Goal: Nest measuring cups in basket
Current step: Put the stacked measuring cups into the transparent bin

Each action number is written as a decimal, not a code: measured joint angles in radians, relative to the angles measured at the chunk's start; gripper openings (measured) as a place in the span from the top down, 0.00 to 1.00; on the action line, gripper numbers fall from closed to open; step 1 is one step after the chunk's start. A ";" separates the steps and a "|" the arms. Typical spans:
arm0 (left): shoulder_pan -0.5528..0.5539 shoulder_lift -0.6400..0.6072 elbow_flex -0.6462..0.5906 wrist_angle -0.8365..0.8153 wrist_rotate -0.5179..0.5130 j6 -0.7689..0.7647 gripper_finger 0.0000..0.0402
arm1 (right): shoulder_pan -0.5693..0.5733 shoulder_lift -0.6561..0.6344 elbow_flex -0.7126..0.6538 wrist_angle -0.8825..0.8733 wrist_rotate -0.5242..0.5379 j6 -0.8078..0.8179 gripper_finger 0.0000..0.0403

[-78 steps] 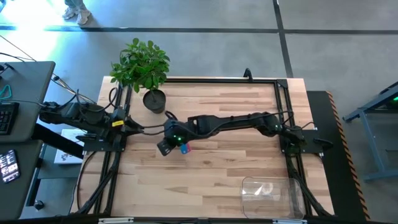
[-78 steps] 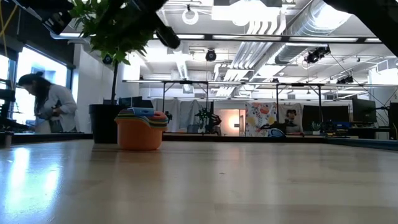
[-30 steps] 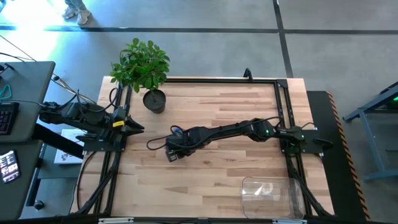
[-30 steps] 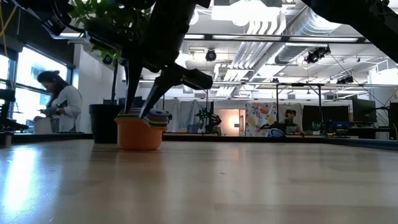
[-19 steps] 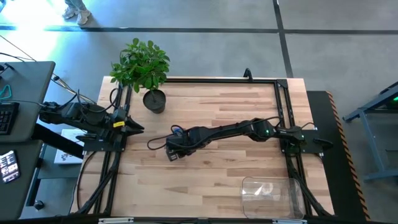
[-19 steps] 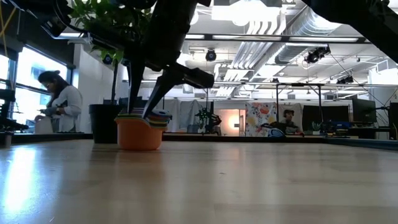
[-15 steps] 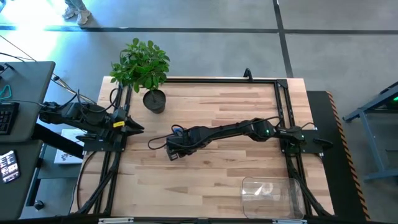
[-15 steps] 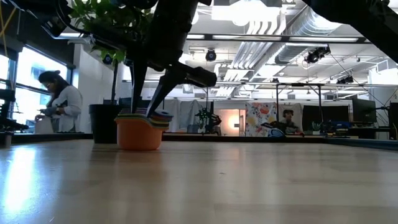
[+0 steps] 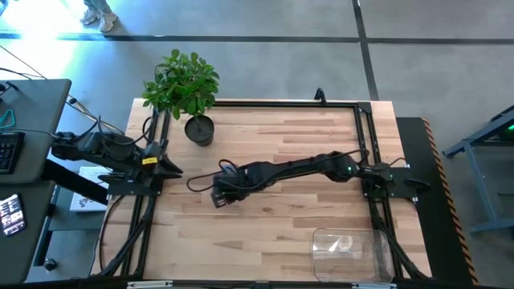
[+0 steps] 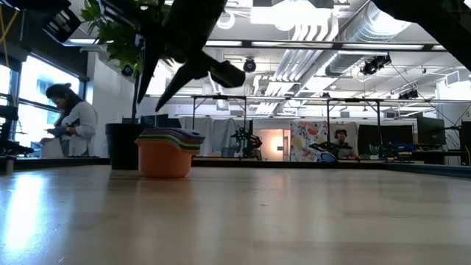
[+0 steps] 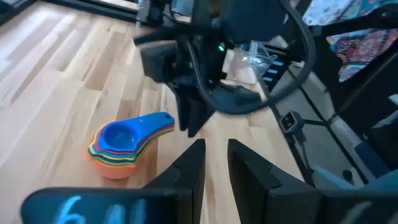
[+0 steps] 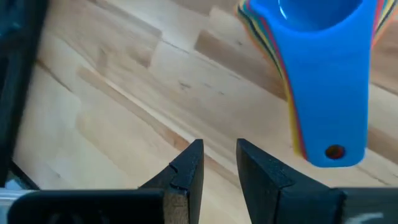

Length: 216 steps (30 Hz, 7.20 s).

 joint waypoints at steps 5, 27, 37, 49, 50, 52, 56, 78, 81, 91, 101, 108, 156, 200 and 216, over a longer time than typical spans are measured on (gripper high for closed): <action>0.000 -0.067 -0.037 0.017 -0.002 0.023 0.86 | -0.006 -0.044 0.000 0.003 0.041 -0.017 0.78; 0.000 -0.297 -0.308 0.341 -0.131 0.051 0.86 | -0.052 -0.136 0.001 0.016 0.053 -0.086 0.78; 0.000 -0.297 -0.497 0.592 -0.079 0.036 0.86 | -0.042 -0.136 0.001 0.016 0.050 -0.079 0.78; 0.000 -0.298 -0.607 0.661 0.007 0.022 0.86 | -0.044 -0.136 0.001 0.010 0.005 -0.098 0.78; 0.000 -0.297 -0.608 0.664 0.015 0.023 0.86 | -0.046 -0.136 0.001 0.007 0.006 -0.114 0.78; 0.000 -0.295 -0.609 0.660 0.022 0.022 0.86 | -0.050 -0.136 0.001 0.003 0.006 -0.145 0.78; 0.000 -0.287 -0.609 0.660 0.022 0.005 0.86 | -0.064 -0.136 0.001 0.003 0.022 -0.220 0.78; 0.000 -0.281 -0.608 0.664 0.010 0.024 0.86 | -0.083 -0.208 -0.001 -0.172 0.144 -0.584 0.78; 0.000 -0.281 -0.608 0.663 0.010 0.024 0.86 | -0.083 -0.223 -0.001 -0.174 0.177 -0.587 0.78; 0.000 -0.281 -0.608 0.663 0.009 0.024 0.86 | -0.082 -0.226 -0.003 -0.187 0.190 -0.632 0.78; 0.000 -0.281 -0.608 0.663 0.007 0.024 0.86 | -0.084 -0.205 -0.003 -0.209 0.167 -0.682 0.77; 0.000 -0.280 -0.608 0.663 0.006 0.024 0.86 | -0.084 -0.189 -0.051 -0.146 0.131 -0.656 0.64; 0.000 -0.276 -0.608 0.661 0.006 0.024 0.86 | -0.089 -0.099 -0.360 0.206 0.016 -0.416 0.10; 0.000 -0.277 -0.608 0.663 0.006 0.024 0.86 | -0.097 -0.097 -0.357 0.185 -0.097 -0.374 0.70; 0.000 -0.277 -0.608 0.663 0.006 0.024 0.86 | -0.111 -0.097 -0.278 0.153 -0.223 -0.379 0.71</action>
